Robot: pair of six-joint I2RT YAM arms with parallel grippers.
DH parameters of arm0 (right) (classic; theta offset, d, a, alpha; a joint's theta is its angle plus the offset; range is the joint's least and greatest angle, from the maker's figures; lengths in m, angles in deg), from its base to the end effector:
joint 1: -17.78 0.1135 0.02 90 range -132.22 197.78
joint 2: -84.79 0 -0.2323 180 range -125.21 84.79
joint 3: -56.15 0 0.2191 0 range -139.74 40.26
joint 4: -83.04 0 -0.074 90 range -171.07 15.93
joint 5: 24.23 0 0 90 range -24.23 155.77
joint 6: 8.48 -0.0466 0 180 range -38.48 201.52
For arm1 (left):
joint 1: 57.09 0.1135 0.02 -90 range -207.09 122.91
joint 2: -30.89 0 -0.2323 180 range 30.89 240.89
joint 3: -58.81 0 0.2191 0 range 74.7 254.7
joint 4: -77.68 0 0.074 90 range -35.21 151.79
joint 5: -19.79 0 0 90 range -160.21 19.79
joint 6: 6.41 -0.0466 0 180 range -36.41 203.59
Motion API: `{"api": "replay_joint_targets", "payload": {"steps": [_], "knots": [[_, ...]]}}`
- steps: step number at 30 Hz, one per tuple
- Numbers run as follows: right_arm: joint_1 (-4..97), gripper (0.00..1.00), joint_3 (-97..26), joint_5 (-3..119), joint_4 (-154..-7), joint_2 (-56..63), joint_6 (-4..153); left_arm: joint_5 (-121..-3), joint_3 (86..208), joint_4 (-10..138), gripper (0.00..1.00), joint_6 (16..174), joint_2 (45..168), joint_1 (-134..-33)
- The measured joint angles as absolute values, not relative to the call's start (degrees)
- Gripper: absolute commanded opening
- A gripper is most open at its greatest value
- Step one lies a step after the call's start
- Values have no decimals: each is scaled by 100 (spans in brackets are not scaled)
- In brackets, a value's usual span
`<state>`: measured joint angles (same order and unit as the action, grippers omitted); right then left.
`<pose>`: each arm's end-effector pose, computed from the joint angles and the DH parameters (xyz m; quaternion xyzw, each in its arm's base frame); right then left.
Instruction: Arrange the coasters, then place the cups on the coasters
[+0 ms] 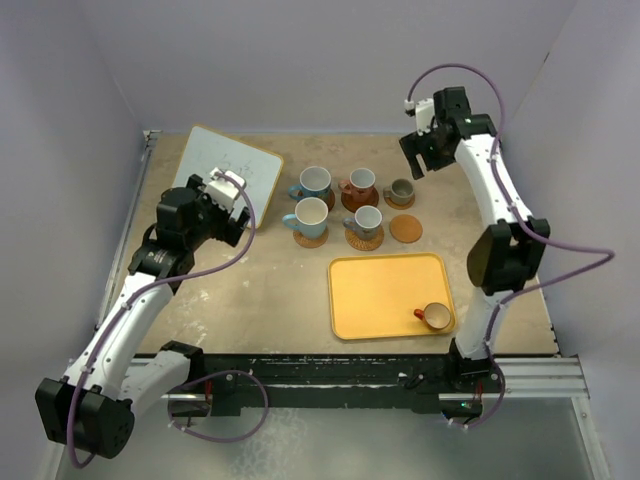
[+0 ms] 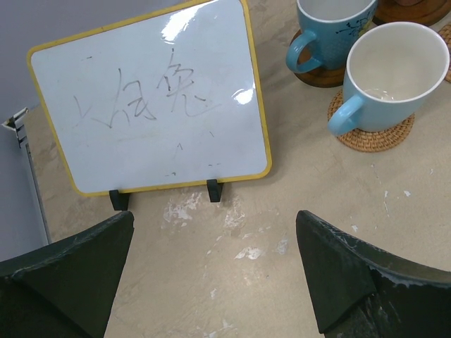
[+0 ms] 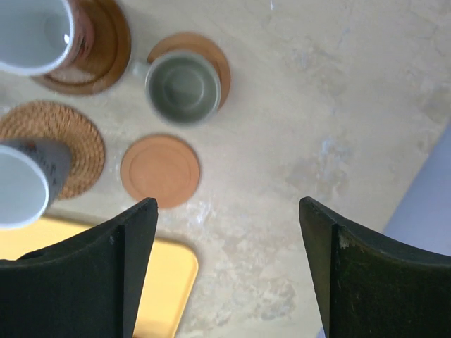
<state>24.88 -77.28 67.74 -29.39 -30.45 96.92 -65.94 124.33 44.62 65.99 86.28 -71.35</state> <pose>0.4028 0.0486 0.3005 -0.1771 0.9208 -0.0412 0.3450 0.2072 -0.0562 0.2963 0.2484 0.7953 -0.0150 0.5527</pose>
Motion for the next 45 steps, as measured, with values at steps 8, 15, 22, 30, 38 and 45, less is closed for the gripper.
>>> {"api": "replay_joint_targets", "payload": {"steps": [8,15,22,30,38,45], "knots": [[2485,84,-5348,6715,-3048,-1062,10164,-6555,12365,4451,93,6599,8554,-7135],[2483,84,-3396,6608,-2803,787,10474,-6482,12440,4361,94,6494,8720,-7135],[2464,81,-2176,6602,-2449,2131,10721,-6349,12695,4287,93,6247,9166,-7133],[2330,68,-1225,6521,-2309,2074,11010,-6061,12175,4949,94,6313,9055,-7133],[2284,51,-1000,6090,-2362,2094,11733,-5886,11487,5452,93,6442,8996,-7133],[2284,44,-439,5710,-2499,2046,12393,-5811,11410,5581,94,6452,8928,-7133]]}}
